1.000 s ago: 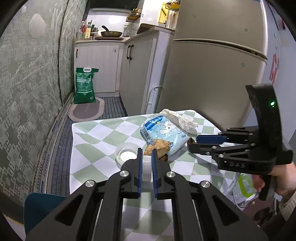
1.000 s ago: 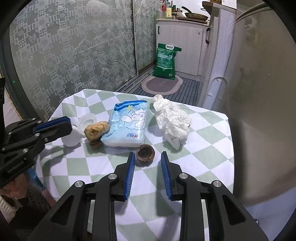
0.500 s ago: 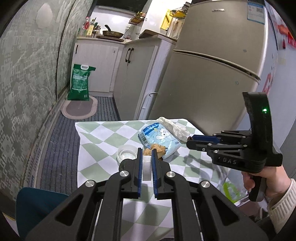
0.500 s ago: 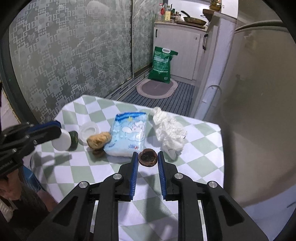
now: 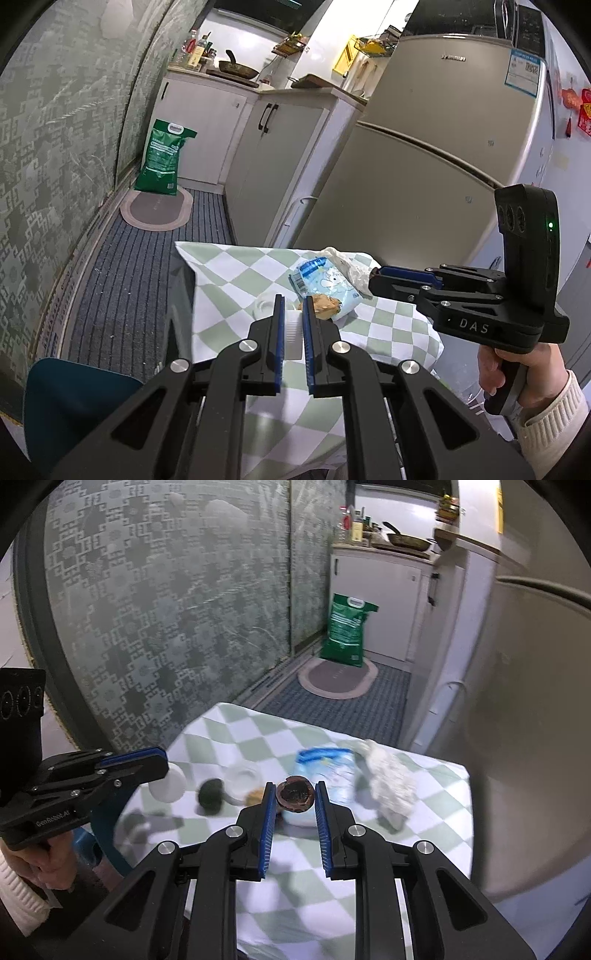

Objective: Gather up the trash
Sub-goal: 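Drop the white lid into the bin with left gripper while right gripper carries the shell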

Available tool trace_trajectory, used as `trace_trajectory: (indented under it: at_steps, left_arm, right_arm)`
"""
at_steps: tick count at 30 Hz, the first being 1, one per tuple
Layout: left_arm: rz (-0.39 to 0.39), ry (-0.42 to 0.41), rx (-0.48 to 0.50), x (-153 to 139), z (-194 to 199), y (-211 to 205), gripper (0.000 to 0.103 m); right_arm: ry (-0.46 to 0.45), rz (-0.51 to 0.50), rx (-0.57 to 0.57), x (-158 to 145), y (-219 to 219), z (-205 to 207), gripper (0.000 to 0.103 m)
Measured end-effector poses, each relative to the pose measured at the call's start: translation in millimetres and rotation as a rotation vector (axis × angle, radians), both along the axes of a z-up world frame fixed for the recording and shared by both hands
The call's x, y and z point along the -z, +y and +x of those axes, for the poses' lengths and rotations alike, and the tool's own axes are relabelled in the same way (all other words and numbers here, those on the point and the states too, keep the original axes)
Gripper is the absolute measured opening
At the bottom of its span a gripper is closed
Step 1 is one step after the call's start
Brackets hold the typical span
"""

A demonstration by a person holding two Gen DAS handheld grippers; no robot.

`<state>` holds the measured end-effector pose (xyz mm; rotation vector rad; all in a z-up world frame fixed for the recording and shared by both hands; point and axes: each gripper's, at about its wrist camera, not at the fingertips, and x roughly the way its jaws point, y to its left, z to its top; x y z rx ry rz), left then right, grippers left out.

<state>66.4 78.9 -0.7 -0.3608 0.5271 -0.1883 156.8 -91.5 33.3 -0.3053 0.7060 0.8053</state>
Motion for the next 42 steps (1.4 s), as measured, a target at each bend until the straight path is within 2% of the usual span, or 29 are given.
trace_trajectory:
  at_steps: [12,20,29,37,42]
  left_arm:
    - [0.042,-0.011,-0.07,-5,-35,46,0.01]
    - [0.066,0.047,-0.144,16,-63,88,0.01]
    - [0.069,0.199,-0.221,65,-85,133,0.011]
    - [0.072,0.351,-0.221,108,-90,155,0.011]
    - [0.105,0.425,-0.216,128,-91,161,0.011]
  right_arm:
    - [-0.003,0.02,-0.097,-9,58,-23,0.021]
    - [0.018,0.042,-0.183,-9,104,-42,0.021]
    - [0.06,0.021,-0.267,4,152,-63,0.021]
    - [0.096,-0.019,-0.32,21,187,-77,0.021]
    - [0.124,-0.047,-0.349,35,208,-85,0.021]
